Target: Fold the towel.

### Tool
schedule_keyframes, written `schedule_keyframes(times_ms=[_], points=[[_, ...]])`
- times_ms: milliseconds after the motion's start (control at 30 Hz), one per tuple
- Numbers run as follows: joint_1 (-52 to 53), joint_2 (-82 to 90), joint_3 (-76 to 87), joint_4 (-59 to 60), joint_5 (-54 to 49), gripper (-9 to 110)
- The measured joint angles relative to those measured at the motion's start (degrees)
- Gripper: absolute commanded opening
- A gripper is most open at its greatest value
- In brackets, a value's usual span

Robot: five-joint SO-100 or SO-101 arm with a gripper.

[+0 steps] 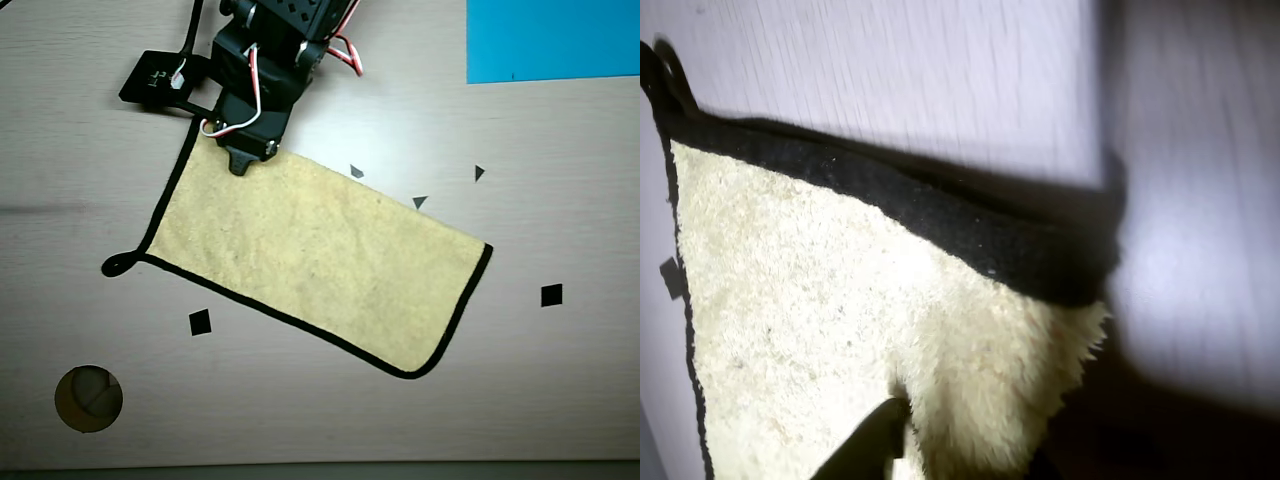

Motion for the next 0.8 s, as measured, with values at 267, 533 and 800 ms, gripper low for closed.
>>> schedule_keyframes(times_ms=[267,533,800], points=[[0.0,-0.1,-5.4,-2.2,-5.0,0],[-2.2,5.2,-6.3,-2.0,-17.6,0],[-8.3,14.2,-3.0,1.2,-29.5,0]])
